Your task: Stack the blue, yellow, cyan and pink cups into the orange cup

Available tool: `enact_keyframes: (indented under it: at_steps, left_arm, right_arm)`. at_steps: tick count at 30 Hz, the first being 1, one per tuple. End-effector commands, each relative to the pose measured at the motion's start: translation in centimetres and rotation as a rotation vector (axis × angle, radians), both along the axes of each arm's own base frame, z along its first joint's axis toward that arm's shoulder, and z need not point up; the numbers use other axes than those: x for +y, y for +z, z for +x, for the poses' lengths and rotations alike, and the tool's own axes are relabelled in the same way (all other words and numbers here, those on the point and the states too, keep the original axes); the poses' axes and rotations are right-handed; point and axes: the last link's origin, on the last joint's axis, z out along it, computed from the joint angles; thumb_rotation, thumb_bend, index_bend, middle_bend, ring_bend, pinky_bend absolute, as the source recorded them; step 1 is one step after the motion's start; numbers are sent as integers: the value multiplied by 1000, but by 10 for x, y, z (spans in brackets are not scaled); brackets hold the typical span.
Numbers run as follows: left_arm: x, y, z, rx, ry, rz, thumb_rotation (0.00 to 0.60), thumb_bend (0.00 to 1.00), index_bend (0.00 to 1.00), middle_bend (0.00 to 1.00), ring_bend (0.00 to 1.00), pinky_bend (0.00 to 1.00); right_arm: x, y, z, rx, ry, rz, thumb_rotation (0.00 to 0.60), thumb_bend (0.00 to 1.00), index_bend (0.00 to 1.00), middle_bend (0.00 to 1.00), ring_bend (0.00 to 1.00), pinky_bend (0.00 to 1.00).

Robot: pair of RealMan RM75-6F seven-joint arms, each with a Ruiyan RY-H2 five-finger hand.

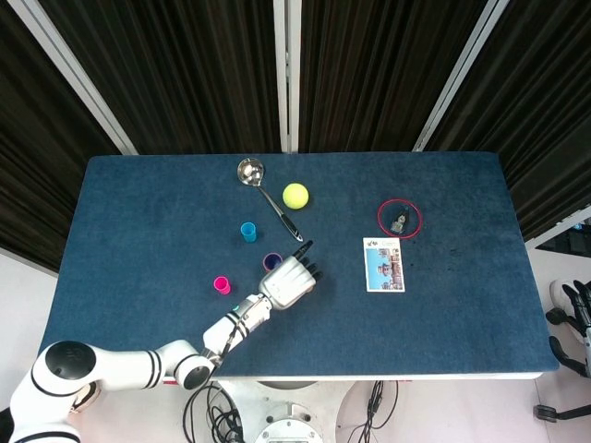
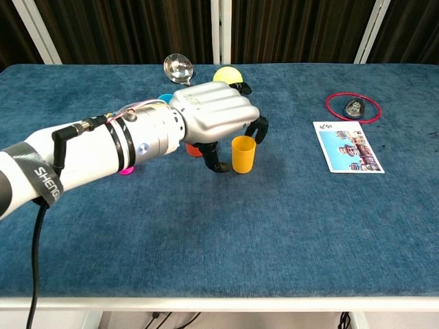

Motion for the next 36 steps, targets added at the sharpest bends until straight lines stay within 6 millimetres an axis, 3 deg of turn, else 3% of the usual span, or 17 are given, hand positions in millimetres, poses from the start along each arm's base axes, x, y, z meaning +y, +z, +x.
enact_keyframes:
  at_steps: [1, 9, 17, 25, 31, 36]
  left_arm:
    - [0, -1, 0, -6, 8, -8, 600, 220, 383, 383, 385, 86]
    - [2, 0, 1, -40, 3, 0, 600, 250, 454, 458, 482, 122]
    - [0, 9, 7, -79, -15, -3, 600, 260, 475, 480, 507, 135]
    - [3, 45, 20, -124, -38, 64, 600, 260, 476, 481, 507, 135]
    - [16, 71, 0, -68, 34, 116, 600, 261, 481, 488, 514, 136]
    - [22, 79, -22, -30, 110, 123, 600, 262, 481, 488, 514, 136]
  right_arm:
    - [0, 0, 1, -1, 3, -1, 600, 299, 0, 0, 0, 0]
    - [0, -2, 4, 0, 13, 3, 600, 300, 0, 0, 0, 0]
    - [1, -1, 3, 1, 7, 1, 600, 300, 0, 0, 0, 0]
    - [3, 0, 2, 0, 2, -2, 600, 300, 0, 0, 0, 0]
    - [3, 0, 2, -1, 13, 4, 600, 299, 0, 0, 0, 0]
    - [3, -1, 5, 0, 24, 2, 600, 299, 0, 0, 0, 0]
